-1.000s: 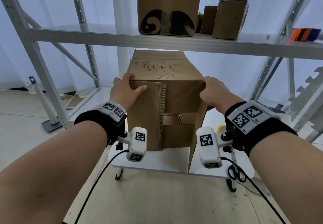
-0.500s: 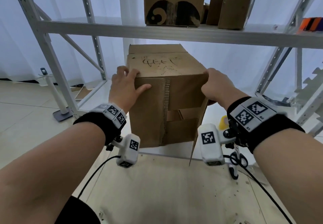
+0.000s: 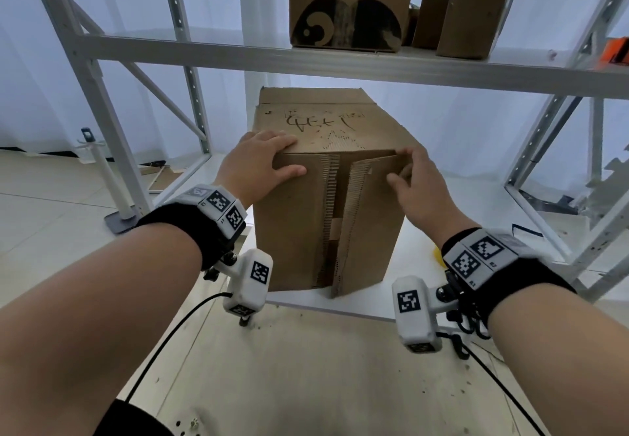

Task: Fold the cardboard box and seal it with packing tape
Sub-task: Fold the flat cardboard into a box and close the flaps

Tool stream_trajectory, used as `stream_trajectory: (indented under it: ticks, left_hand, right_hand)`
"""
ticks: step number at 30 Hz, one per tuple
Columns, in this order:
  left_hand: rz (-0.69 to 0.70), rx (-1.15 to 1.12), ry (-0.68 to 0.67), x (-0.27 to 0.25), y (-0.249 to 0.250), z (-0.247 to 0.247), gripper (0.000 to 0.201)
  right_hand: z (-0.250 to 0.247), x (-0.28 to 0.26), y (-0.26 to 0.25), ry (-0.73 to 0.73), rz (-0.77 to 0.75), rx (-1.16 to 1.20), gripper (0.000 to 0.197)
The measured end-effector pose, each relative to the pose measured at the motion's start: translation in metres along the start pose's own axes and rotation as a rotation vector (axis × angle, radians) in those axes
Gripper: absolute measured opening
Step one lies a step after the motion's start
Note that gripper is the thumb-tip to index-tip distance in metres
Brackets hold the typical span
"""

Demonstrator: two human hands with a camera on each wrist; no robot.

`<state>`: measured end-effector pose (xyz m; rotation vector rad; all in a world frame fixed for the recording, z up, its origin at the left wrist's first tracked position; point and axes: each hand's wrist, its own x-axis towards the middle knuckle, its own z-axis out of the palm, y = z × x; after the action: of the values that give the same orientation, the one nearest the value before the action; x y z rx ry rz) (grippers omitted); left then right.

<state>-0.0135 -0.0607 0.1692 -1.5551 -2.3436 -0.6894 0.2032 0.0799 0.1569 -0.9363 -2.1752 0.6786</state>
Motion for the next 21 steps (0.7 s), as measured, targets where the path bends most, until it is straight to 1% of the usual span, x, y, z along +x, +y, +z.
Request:
stream_trajectory:
  ticks: [2,3,4,5,7,8,10,11,12,13,15,17,19,21]
  left_hand:
    - [-0.005,-0.017,0.016,-0.003,0.001,0.001,0.059]
    - [-0.008,-0.020,0.023,-0.004,0.000,0.000,0.059]
    - [-0.011,-0.018,0.026,-0.005,0.000,-0.001,0.059]
    - [-0.009,-0.010,0.029,-0.006,0.000,-0.001,0.058]
    - [-0.002,0.025,0.035,-0.007,0.000,-0.002,0.058]
    - [-0.001,0.056,0.038,-0.006,0.001,-0.002,0.057]
    - [0.019,0.156,0.045,-0.003,0.006,-0.003,0.056]
    - [0.045,0.215,0.041,0.000,0.010,-0.004,0.055]
    - [0.079,0.260,0.024,0.004,0.014,-0.005,0.056]
    - [0.117,0.286,-0.004,0.009,0.019,-0.005,0.057]
    - [0.178,0.334,-0.080,0.020,0.028,-0.002,0.064]
    - [0.199,0.416,-0.134,0.030,0.035,0.002,0.075]
    - [0.191,0.449,-0.145,0.036,0.039,0.007,0.082]
    - [0.160,0.425,-0.140,0.037,0.038,0.011,0.086]
  right_hand:
    - [0.008,0.002,0.003,0.073,-0.060,-0.194,0.043]
    - [0.012,0.004,0.003,0.113,-0.065,-0.271,0.051]
    - [0.015,0.006,0.004,0.143,-0.063,-0.307,0.062]
    - [0.017,0.008,0.005,0.155,-0.049,-0.296,0.075]
    - [0.021,0.012,0.010,0.157,0.032,-0.142,0.095]
    - [0.023,0.014,0.015,0.146,0.098,-0.013,0.103]
    - [0.029,0.015,0.027,0.109,0.206,0.325,0.115]
    - [0.035,0.014,0.032,0.096,0.248,0.474,0.117]
    - [0.040,0.013,0.035,0.100,0.286,0.556,0.117]
    - [0.046,0.013,0.037,0.121,0.311,0.582,0.117]
    - [0.054,0.013,0.035,0.147,0.327,0.565,0.117]
    - [0.059,0.016,0.032,0.150,0.320,0.533,0.117]
    - [0.060,0.019,0.033,0.159,0.299,0.509,0.115]
    - [0.060,0.020,0.036,0.159,0.275,0.472,0.111]
